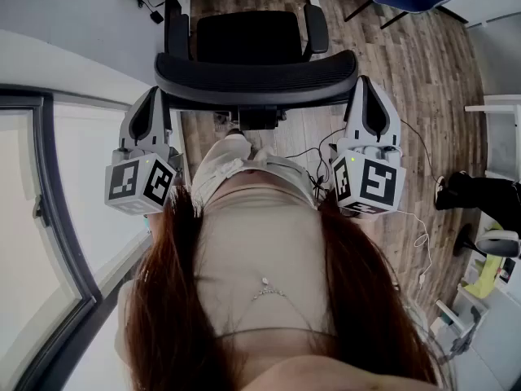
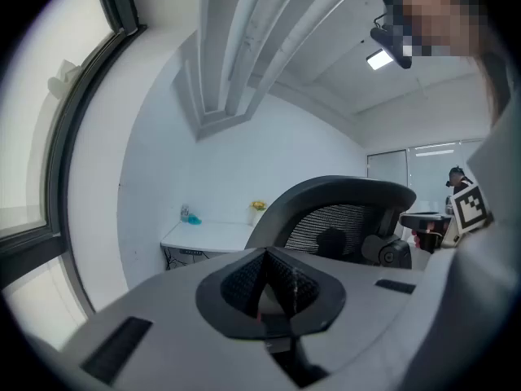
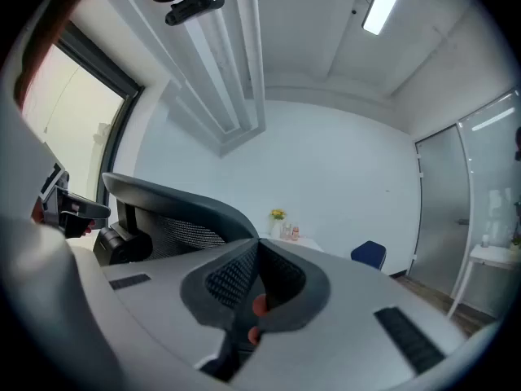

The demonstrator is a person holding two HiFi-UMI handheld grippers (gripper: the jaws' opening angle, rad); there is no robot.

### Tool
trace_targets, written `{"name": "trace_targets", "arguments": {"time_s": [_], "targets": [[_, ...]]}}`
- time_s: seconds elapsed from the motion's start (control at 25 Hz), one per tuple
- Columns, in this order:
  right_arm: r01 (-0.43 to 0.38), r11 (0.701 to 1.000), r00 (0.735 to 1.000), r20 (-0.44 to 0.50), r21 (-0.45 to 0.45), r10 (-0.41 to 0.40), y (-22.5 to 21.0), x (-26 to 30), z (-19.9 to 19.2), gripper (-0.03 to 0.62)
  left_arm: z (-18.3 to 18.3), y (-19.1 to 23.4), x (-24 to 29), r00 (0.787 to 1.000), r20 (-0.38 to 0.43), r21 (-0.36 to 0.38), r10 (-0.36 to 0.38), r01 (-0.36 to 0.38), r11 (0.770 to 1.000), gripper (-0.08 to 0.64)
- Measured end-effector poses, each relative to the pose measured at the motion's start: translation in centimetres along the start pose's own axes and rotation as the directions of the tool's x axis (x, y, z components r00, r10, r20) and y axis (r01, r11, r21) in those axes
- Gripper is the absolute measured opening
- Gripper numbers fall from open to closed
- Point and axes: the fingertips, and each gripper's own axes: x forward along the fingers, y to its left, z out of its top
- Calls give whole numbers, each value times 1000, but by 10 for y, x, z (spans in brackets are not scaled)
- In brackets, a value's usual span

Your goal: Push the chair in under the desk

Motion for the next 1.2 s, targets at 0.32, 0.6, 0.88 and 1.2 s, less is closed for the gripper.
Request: {"name": "trace_targets", "arguments": {"time_s": [0.32,0.6,0.88,1.2], "targets": [[-11,1000,1000,2,-1,11,0,4,-2,25,0,-3,7,1000,13,10,-21,21,1000,5],[-28,1000,999,31,-2,28,-1,1,0,25,-2,-10,6,999,20,30,-50,49,998,5],[-70,997,996,47,-25,71,-2,-3,-3,25,-9,-15,4,997,5,37,-80,80,996,5],[-109,993,993,46,-40,110,1,0,-11,26,-27,-6,5,994,-65,79,-92,97,992,43]]}}
